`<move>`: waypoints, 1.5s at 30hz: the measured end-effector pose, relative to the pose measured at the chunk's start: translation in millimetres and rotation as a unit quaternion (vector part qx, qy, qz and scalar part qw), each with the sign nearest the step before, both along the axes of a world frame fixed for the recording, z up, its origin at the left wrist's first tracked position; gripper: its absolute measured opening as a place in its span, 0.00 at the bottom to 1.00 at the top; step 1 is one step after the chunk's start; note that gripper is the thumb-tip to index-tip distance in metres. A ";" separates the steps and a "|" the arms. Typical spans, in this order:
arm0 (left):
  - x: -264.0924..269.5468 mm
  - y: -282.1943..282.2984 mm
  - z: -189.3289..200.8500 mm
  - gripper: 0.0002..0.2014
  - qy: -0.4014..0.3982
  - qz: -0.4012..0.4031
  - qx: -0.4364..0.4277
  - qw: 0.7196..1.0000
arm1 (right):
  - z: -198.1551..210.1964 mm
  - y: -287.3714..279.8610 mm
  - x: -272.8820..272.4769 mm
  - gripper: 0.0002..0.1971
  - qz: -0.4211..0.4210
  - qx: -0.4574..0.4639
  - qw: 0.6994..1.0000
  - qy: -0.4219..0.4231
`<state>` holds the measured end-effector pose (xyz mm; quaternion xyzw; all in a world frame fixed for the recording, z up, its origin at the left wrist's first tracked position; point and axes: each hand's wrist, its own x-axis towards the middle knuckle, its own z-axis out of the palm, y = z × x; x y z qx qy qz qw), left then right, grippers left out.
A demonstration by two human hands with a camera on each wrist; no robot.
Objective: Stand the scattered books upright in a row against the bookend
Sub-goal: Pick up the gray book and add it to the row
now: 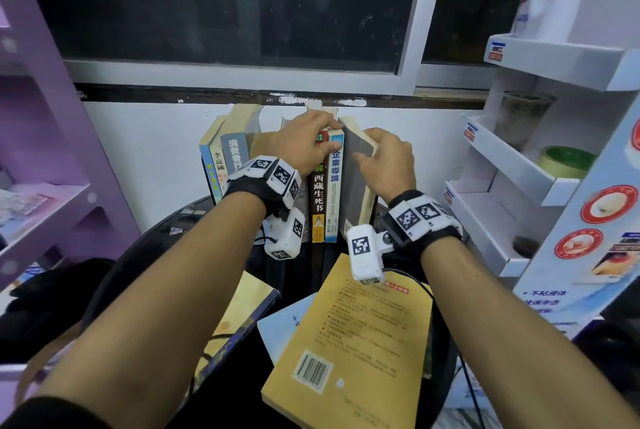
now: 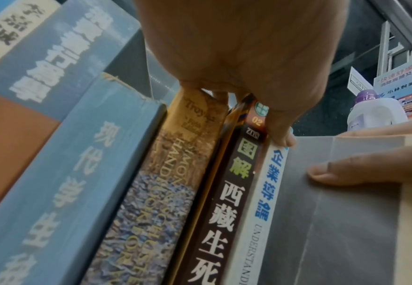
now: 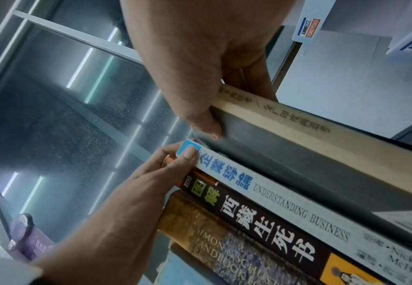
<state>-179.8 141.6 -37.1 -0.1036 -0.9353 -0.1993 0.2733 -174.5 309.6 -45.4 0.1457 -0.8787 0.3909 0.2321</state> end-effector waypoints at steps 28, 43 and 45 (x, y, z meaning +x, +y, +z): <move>-4.6 -4.8 -3.4 0.17 -0.009 -0.013 -0.018 1.000 | -12.5 9.8 -19.2 0.56 0.198 0.100 0.958 -0.180; -2.9 -4.2 -3.8 0.18 -0.008 -0.009 -0.018 1.000 | -26.1 4.8 -20.5 0.44 0.225 0.028 0.969 -0.095; -2.9 -4.7 -3.5 0.18 -0.006 -0.010 -0.017 1.000 | -29.5 3.3 -22.6 0.42 0.229 0.008 0.969 -0.086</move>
